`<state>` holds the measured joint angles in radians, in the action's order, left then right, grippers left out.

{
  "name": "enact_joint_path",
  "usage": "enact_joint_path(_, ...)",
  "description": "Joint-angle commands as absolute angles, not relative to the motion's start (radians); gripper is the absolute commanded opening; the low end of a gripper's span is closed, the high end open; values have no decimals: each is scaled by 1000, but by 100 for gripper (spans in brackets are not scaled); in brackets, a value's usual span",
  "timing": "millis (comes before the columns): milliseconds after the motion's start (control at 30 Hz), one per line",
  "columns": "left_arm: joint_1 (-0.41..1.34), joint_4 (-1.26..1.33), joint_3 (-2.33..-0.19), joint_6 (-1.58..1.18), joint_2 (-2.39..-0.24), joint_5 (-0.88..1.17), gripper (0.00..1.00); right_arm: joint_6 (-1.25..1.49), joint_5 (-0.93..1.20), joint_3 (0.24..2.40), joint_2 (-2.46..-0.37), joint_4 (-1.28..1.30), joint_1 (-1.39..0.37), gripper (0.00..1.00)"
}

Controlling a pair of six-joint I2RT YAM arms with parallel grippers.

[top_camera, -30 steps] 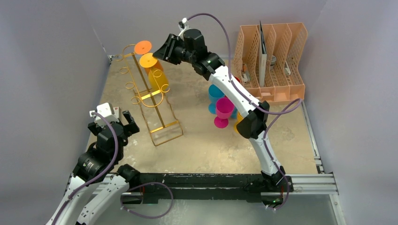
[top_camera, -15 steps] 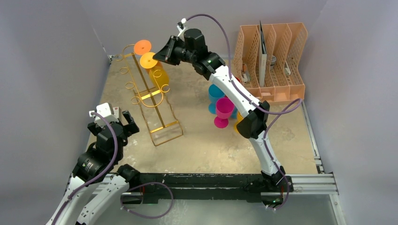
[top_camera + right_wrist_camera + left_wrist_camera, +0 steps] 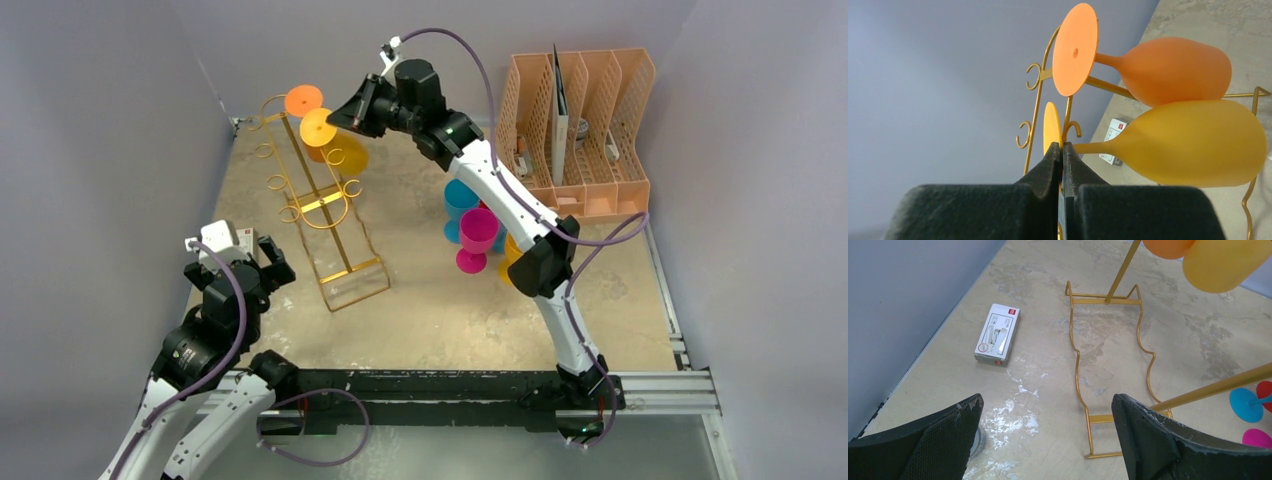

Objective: Take the wine glass off the wine glass rack
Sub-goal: Pick up the wine glass from the wine rack.

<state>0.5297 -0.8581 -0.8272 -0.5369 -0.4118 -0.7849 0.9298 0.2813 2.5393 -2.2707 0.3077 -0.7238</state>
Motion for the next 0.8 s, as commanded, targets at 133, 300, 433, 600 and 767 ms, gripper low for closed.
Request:
enact_joint_path(133,526,-860,-861,-512,-398,-729,99,1031,256,2523,-2167,251,-702,0)
enact_joint_path(300,527,-842,-859,-476,-388,-674,100,1045,222,2496,-2148,246,-689,0)
enact_joint_path(433,526,-865,-859,-475,-367,-627,100,1046,214,2489,-2137,247,-682,0)
enact_joint_path(600,526,-943,-887,-536,-348,-526,100,1042,212,2459,-2118,247,-677,0)
enact_joint_path(767,527,-927,-921,-477,-333,-364,100,968,202,2425,-2080,235,-676,0)
